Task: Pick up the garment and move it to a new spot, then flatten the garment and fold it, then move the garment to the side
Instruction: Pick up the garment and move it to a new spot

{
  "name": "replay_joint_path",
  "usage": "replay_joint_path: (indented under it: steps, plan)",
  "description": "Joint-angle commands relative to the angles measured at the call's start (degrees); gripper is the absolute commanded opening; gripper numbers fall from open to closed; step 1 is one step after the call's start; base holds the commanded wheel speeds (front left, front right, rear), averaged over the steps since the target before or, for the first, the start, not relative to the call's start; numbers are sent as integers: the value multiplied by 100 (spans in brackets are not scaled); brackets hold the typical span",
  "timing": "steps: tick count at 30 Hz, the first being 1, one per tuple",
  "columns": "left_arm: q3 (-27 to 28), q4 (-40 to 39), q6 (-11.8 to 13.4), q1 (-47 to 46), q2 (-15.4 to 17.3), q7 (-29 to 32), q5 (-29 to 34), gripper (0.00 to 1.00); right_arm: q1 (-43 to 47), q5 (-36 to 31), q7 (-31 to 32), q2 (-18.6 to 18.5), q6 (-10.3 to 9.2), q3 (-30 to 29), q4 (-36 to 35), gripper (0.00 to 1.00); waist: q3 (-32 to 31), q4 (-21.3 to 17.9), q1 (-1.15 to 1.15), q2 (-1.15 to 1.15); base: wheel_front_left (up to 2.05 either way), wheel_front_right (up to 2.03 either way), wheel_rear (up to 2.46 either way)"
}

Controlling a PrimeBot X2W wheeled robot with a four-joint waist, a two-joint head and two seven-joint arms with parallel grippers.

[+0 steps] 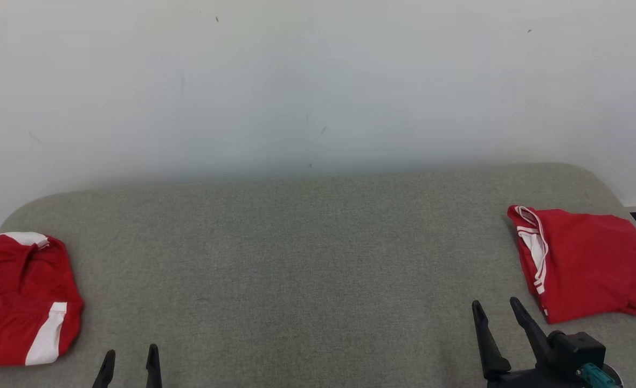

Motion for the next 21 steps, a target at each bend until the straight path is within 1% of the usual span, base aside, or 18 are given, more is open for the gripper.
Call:
replay_joint_path:
  steps: [1, 6, 11, 16, 21]
  plan:
    - [-10, -30, 30, 65, -5, 0, -35, 100, -4, -14, 0, 22, -16, -1, -22, 100, 12, -9, 0, 0, 0, 0, 0]
    - [-73, -73, 80, 76, -5, 0, -87, 100, -40, -10, 23, 25, -16, -16, -43, 100, 42, -4, 0, 0, 0, 0, 0]
    - [-171, -123, 119, 55, -2, 0, -118, 100, -31, -16, 28, 48, -16, -20, 10, 100, 57, 95, 0, 0, 0, 0, 0]
    - [-203, -155, 171, 82, -2, 0, -143, 100, -43, 4, 26, 68, -16, 41, 37, 100, 38, 324, 0, 0, 0, 0, 0]
    - [-154, -199, 191, 131, -1, 0, -78, 100, -79, 34, -5, 103, -16, 121, 84, 100, 6, 706, 0, 0, 0, 0, 0]
